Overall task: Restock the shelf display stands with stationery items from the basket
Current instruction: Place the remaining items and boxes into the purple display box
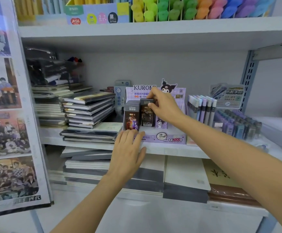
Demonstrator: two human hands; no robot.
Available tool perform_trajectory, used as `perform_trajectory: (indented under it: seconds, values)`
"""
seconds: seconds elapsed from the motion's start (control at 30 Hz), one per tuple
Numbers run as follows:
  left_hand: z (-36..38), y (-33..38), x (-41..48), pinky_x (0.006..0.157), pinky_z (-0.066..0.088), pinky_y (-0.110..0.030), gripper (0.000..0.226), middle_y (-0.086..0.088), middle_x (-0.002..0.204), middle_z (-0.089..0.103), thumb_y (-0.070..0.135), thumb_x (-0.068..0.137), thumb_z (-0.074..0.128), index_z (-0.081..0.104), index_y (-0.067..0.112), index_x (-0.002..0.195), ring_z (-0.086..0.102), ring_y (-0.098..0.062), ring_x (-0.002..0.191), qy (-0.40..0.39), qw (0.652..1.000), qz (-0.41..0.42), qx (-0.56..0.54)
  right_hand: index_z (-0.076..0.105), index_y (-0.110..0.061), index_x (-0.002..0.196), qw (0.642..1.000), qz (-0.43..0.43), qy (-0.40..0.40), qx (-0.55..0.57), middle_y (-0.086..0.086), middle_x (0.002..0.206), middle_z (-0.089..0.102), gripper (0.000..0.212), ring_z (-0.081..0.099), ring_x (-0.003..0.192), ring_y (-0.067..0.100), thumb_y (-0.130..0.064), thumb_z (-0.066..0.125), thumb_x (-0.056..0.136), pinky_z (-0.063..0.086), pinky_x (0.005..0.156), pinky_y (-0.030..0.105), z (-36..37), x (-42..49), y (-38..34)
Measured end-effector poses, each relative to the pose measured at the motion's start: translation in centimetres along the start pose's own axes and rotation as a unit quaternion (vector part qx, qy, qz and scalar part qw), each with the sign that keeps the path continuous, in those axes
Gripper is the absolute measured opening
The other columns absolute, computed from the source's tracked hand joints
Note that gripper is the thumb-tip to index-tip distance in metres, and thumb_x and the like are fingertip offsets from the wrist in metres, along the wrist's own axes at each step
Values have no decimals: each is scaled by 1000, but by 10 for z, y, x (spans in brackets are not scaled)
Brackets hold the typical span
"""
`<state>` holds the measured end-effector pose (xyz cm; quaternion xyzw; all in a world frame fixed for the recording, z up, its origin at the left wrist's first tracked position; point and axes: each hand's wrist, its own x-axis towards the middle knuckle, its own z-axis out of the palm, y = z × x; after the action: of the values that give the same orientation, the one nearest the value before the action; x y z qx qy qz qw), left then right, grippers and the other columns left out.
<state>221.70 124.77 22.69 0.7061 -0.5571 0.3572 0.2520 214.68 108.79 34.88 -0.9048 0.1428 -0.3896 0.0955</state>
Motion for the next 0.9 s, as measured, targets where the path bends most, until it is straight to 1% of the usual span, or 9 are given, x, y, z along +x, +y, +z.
perform_trajectory:
  seconds: [0.1,0.2,0.4,0.5,0.6,0.67,0.73,0.83,0.9]
  values:
    - [0,0,0,102,41,-45,38,-10,115,58,23,87,61,59,8,121,54,-29,110,0,1000,-3,-4,63,-16,106,998,-7,51,-46,0,109,58,18,51,103,21,-16,66,89,36,94,31,7,1,3]
    - [0,1,-1,103,40,-44,41,-10,119,58,23,86,63,58,8,124,53,-29,113,-8,1000,-5,2,67,-15,114,990,-22,70,-119,3,110,56,23,47,109,21,-18,63,91,29,93,30,10,-1,9]
    - [-4,6,-2,107,37,-45,48,-11,131,55,25,89,62,54,8,133,49,-30,125,-39,999,-26,3,55,-17,134,982,-23,5,-185,4,123,50,39,42,119,22,-23,55,95,25,99,34,7,-16,10]
    - [-4,10,-11,111,34,-49,53,-14,142,48,19,89,63,49,7,138,41,-33,135,-41,998,-37,-14,58,-15,129,993,-64,59,-76,2,121,54,35,48,115,19,-20,57,95,32,100,34,0,-42,-5]
    - [7,21,-36,106,38,-46,53,-15,139,48,10,84,63,50,6,134,45,-33,128,-1,998,-41,-46,66,-13,109,985,-135,82,66,-2,101,62,18,56,89,10,-15,56,94,45,79,20,0,-94,-22]
    - [22,33,-63,98,41,-41,50,-14,129,51,5,82,63,50,6,130,48,-30,118,14,996,-51,-74,68,-13,96,982,-143,41,118,-5,88,65,14,55,73,7,-17,55,94,45,65,19,10,-137,-24]
    - [44,48,-98,86,44,-38,45,-14,115,56,-1,77,66,55,3,121,51,-29,102,-11,993,-65,-101,68,-13,89,982,-124,-17,140,-7,80,65,15,53,65,5,-18,55,93,44,59,20,29,-182,-16]
    - [81,68,-161,74,49,-39,38,-14,107,62,-4,73,70,63,0,110,58,-32,90,-133,976,-95,-143,68,-14,88,978,-48,-132,155,-7,75,65,15,50,62,3,-19,55,93,39,60,12,68,-251,11]
    - [106,81,-210,78,50,-41,37,-12,115,62,-2,77,68,63,2,113,60,-33,98,-230,951,-112,-172,69,-15,90,964,17,-222,143,-6,76,66,16,49,62,3,-22,55,94,40,62,15,98,-297,37]
